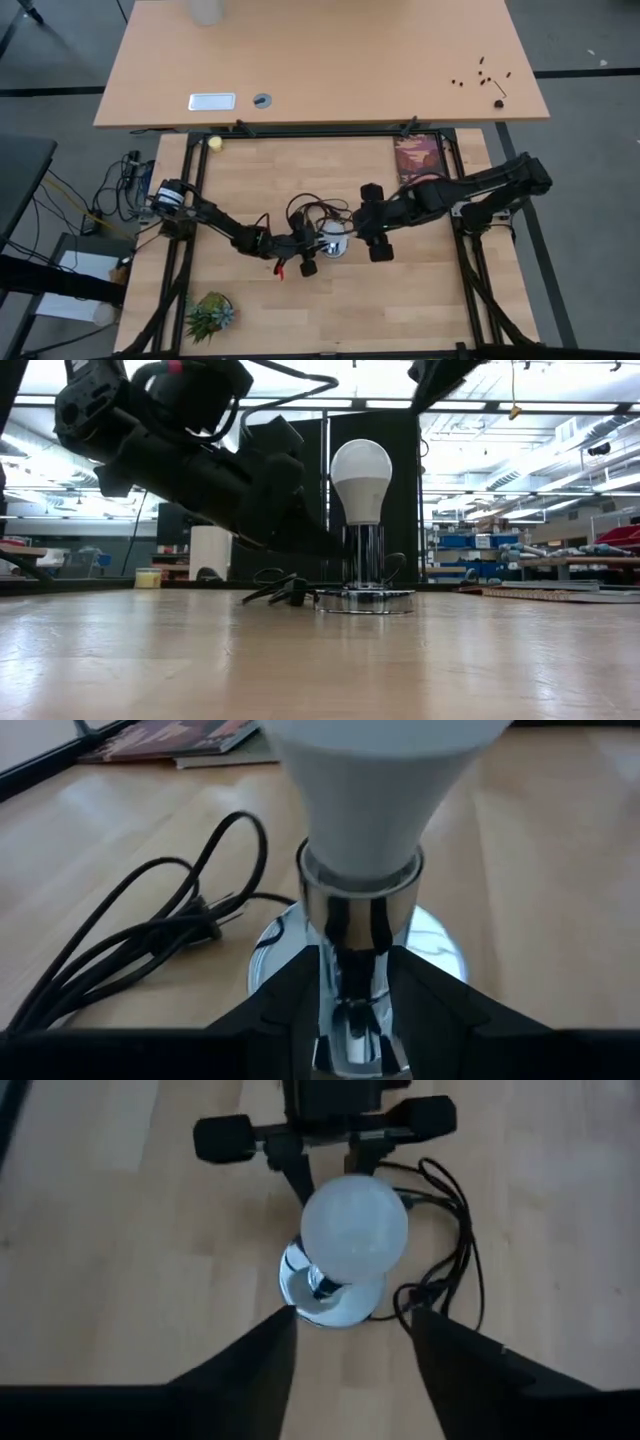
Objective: Screw lightbulb
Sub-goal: Insert the lightbulb into the silver lamp
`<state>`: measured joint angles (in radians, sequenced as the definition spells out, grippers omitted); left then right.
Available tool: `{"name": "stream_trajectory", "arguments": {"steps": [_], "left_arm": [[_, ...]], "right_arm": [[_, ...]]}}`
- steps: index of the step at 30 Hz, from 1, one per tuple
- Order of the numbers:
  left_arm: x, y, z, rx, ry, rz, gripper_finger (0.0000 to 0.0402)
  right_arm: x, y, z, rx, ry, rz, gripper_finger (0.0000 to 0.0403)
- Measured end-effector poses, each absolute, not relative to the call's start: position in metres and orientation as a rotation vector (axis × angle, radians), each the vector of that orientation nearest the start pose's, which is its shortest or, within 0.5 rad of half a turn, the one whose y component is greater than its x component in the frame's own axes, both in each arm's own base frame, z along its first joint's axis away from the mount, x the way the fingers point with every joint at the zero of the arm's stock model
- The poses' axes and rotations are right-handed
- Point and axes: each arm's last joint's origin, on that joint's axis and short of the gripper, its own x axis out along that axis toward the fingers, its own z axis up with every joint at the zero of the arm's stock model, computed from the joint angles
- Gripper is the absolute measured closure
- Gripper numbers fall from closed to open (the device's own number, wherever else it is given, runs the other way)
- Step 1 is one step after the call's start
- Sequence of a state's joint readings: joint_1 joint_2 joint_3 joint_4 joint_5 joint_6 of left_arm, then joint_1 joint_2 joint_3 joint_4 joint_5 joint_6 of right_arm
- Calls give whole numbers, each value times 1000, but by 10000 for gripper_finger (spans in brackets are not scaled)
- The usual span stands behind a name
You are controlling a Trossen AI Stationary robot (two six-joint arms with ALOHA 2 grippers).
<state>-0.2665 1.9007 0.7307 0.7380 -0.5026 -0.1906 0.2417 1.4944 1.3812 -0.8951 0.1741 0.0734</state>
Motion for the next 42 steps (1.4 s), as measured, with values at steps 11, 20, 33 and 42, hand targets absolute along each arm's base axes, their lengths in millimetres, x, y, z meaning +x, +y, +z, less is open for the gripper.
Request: {"name": "stream_trajectory", "arguments": {"steps": [11,20,33,42], "left_arm": [[336,-71,117,-46,325,281,278],[335,-70,113,-64,375,237,278],[332,-79,121,-35,326,327,230],[342,-60,104,74,321,270,179]], "right_arm": [[331,70,331,-290,1105,89,116],[338,60,321,-239,1157,78,100],[333,61,319,-276,1206,104,98],[335,51,319,-259,1214,77,100]]}}
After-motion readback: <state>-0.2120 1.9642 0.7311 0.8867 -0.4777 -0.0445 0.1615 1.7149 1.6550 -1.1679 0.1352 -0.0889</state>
